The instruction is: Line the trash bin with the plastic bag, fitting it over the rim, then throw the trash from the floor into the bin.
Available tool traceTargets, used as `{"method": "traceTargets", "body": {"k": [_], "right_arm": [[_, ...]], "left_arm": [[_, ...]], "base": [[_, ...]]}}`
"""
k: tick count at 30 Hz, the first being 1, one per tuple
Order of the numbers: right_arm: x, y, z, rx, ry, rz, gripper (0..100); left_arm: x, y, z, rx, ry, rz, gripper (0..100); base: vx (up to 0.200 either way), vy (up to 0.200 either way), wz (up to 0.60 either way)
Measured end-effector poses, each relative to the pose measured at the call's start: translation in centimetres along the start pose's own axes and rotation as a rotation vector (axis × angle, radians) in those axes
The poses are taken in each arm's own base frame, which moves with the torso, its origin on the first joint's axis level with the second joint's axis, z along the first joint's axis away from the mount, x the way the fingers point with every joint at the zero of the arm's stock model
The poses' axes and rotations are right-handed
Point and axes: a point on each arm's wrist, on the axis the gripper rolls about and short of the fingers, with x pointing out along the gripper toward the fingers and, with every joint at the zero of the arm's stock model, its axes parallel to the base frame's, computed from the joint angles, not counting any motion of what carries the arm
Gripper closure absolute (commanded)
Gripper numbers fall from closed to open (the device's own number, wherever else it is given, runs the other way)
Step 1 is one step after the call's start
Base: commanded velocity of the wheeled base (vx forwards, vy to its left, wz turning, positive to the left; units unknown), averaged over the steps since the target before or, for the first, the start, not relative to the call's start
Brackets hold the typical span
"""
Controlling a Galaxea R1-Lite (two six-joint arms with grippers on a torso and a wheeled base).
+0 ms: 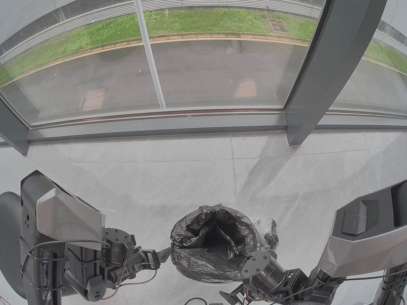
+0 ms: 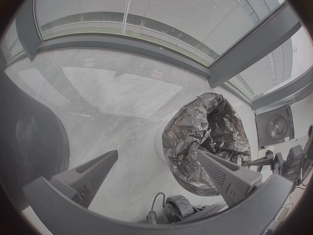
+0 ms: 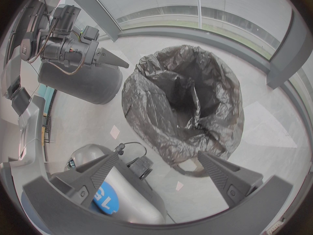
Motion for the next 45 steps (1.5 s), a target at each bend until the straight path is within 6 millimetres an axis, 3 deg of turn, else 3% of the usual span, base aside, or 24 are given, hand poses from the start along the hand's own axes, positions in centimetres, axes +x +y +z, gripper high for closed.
{"method": "traceTargets", "body": {"k": [7, 17, 23, 36, 45], "right_arm": [[0.7, 0.2, 1.8, -0.034, -0.068, -0.029, 0], [3.4, 1.2, 3.4, -0.056, -0.092, 0.040, 0], [3.5, 2.7, 2.4, -0.085, -0.041, 0.075, 0], [1.9, 3.9, -1.0, -0.073, 0.065, 0.101, 0], [1.9, 4.4, -1.8, -0.087, 0.093, 0.109, 0]], "left_arm": [[0.0, 0.0, 0.0, 0.000, -0.001, 0.001, 0], [0.0, 0.0, 0.0, 0.000, -0.001, 0.000, 0], [0.1, 0.0, 0.0, 0.000, -0.001, 0.001, 0], [0.1, 0.0, 0.0, 0.000, 0.001, 0.000, 0], [0.2, 0.1, -0.1, -0.001, 0.003, 0.002, 0]], "base": [[0.000, 0.000, 0.00], [0.000, 0.000, 0.00], [0.000, 0.000, 0.00], [0.000, 0.000, 0.00], [0.000, 0.000, 0.00]]}}
